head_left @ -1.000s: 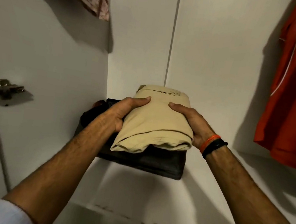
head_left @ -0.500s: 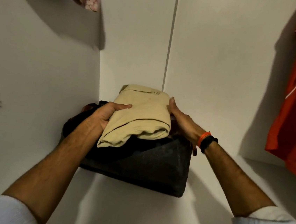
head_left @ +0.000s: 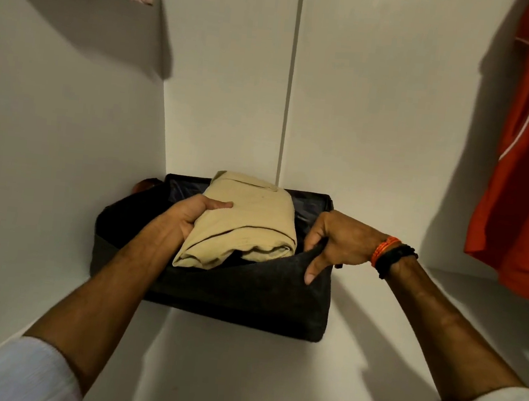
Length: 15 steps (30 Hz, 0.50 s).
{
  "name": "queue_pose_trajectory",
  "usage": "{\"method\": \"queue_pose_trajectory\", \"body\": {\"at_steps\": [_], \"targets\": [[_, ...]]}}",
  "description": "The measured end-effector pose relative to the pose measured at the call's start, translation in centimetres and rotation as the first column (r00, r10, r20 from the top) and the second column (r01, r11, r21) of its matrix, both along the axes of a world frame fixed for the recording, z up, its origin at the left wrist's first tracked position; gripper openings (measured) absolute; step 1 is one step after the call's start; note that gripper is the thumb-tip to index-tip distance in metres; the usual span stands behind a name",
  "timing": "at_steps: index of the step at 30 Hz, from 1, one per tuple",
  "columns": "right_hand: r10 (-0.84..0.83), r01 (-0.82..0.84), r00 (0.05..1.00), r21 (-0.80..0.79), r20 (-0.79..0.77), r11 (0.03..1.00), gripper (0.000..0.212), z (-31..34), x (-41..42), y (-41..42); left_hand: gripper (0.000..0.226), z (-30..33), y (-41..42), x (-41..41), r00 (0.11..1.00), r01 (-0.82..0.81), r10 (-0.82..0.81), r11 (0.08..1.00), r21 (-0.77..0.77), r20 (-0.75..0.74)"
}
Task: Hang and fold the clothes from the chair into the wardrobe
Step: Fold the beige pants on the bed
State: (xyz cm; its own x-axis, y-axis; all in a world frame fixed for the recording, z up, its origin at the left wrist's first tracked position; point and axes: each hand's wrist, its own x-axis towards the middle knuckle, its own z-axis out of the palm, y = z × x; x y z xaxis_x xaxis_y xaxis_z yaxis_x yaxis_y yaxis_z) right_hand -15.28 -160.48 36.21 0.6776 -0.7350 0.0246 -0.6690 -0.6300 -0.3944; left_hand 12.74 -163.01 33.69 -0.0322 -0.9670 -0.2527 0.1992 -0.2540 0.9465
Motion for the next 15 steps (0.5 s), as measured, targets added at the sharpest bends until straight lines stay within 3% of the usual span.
{"method": "queue_pose_trajectory", "body": {"at_steps": [2, 5, 9, 13, 15], "targets": [[-0.021, 0.021, 1.000, 0.004, -0.003, 1.000, 0.016, 0.0, 0.1, 0.2, 0.061, -0.5, -0.5, -0.2, 0.999, 0.018, -0.019, 1.000, 0.024, 0.051], [-0.044, 0.044, 0.999, 0.013, 0.004, 0.999, 0.020, 0.3, 0.6, 0.8, 0.053, -2.0, -1.0, -0.5, 0.994, 0.058, -0.063, 0.996, 0.063, 0.094], [-0.084, 0.084, 0.996, 0.013, 0.005, 0.996, 0.016, 0.2, 1.3, 0.8, 0.074, -3.2, -2.3, -1.0, 0.996, 0.049, -0.054, 0.996, 0.081, 0.064], [-0.131, 0.131, 0.991, -0.005, 0.009, 0.991, 0.023, -0.3, 1.3, 0.7, 0.059, -3.5, -3.5, -3.0, 0.998, 0.067, -0.065, 0.994, 0.086, -0.021], [-0.153, 0.153, 0.988, 0.012, 0.009, 0.988, 0.021, -0.1, 0.9, 0.6, 0.054, -3.7, -3.8, -4.2, 0.987, 0.113, -0.123, 0.989, 0.097, 0.099]]}}
